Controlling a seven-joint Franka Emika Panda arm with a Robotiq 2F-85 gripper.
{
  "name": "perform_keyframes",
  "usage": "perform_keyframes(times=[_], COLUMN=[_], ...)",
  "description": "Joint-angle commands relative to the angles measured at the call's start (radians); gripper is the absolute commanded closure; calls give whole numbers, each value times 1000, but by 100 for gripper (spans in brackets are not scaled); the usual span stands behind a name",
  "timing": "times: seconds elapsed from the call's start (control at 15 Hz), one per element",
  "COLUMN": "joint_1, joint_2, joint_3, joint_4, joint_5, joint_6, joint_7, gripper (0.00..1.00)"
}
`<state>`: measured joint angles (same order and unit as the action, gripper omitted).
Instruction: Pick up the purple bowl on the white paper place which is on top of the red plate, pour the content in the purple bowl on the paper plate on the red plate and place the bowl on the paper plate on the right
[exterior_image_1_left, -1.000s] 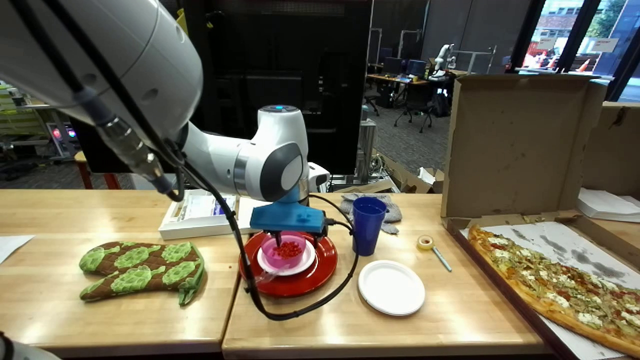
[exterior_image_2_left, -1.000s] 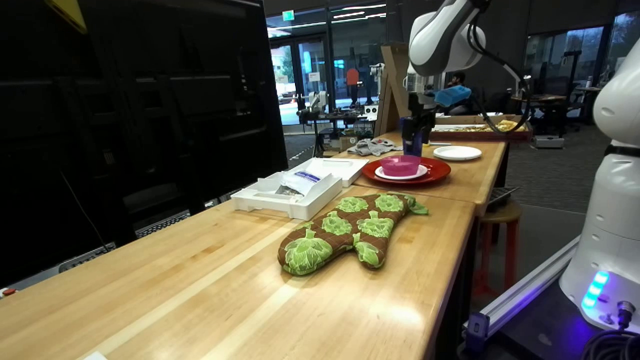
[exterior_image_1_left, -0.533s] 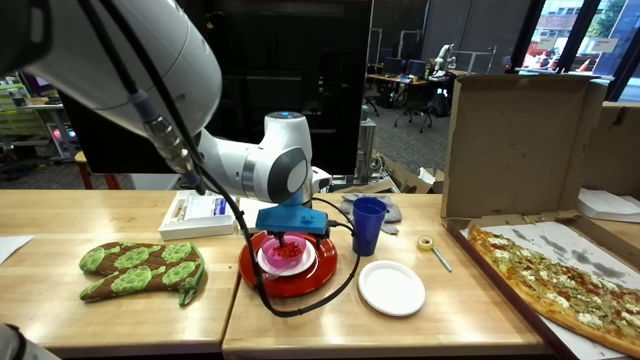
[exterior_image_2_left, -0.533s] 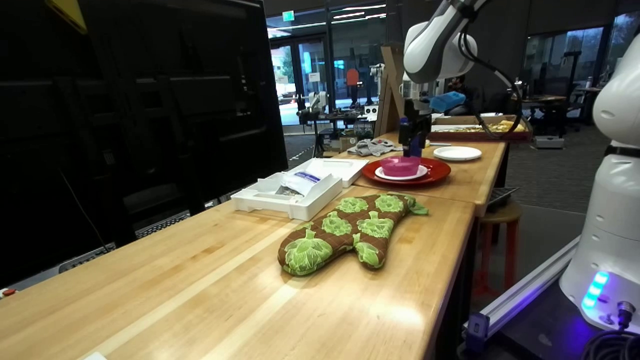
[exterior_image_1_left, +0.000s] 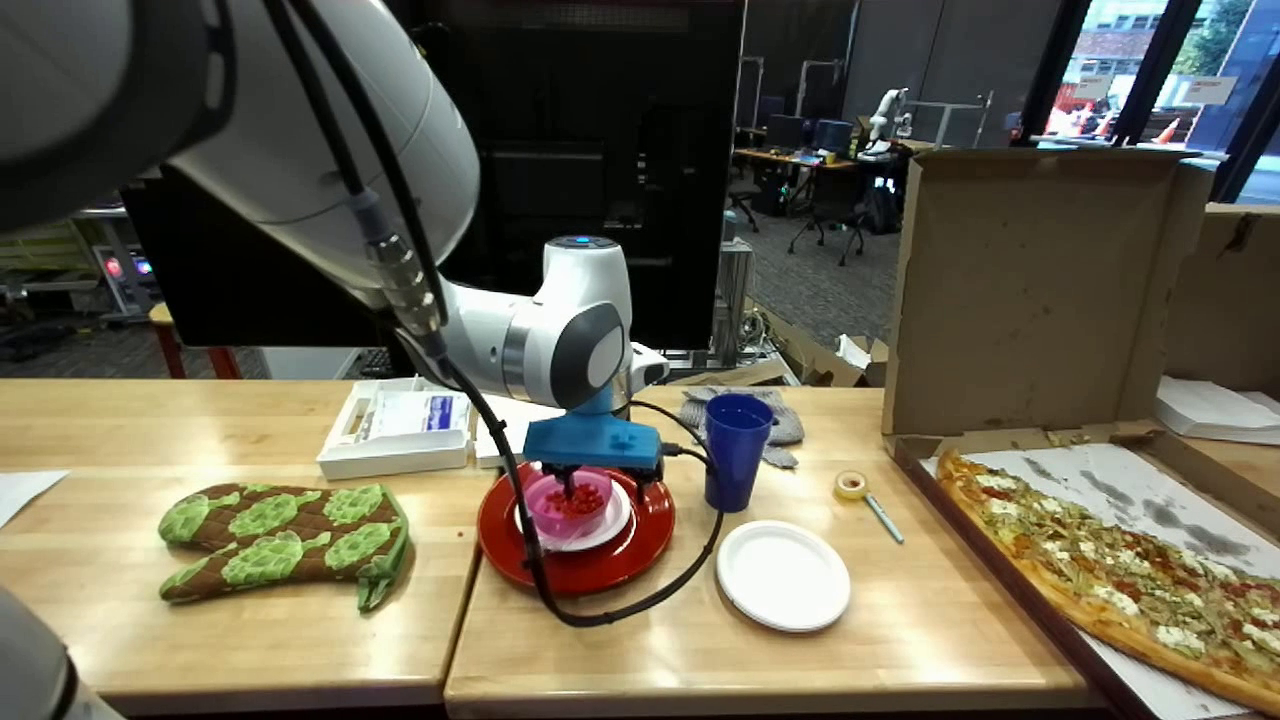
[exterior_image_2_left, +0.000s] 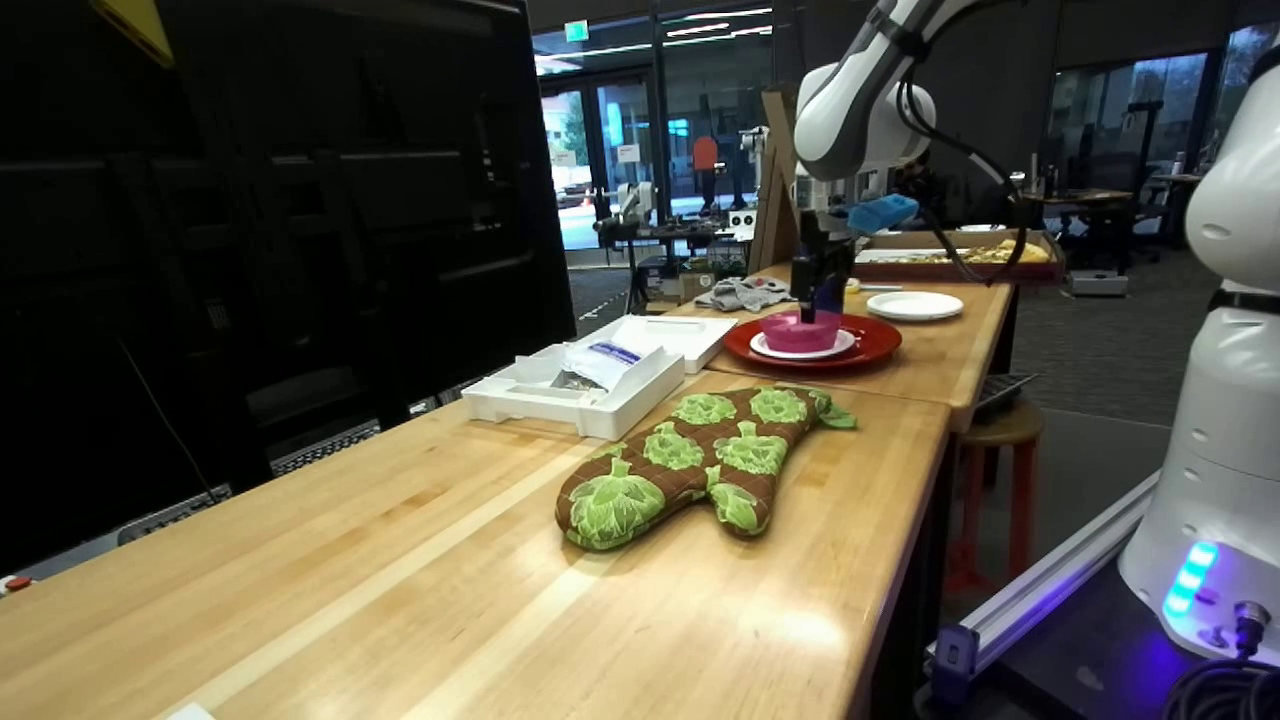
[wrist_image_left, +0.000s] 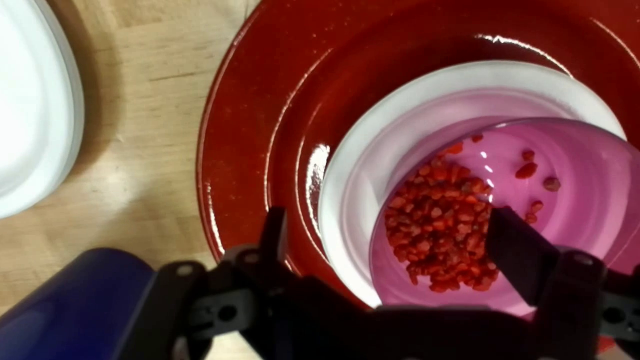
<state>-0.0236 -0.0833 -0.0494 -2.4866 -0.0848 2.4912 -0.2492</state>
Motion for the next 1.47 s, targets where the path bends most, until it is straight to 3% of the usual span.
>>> perform_keyframes(times=[0.0, 0.07, 0.13, 0.67, 0.8, 1.4], joint_1=[-2, -3, -4, -11, -12, -21], joint_2=[29, 33, 37, 45, 45, 29], joint_3=[2, 2, 1, -1, -2, -6], joint_4=[21, 22, 25, 40, 41, 39], joint_5=[-1, -1, 0, 0, 0, -41], joint_6=[1, 1, 1, 1, 1, 10], joint_7=[1, 0, -1, -6, -8, 36], gripper=[0, 7, 27, 88, 99, 98])
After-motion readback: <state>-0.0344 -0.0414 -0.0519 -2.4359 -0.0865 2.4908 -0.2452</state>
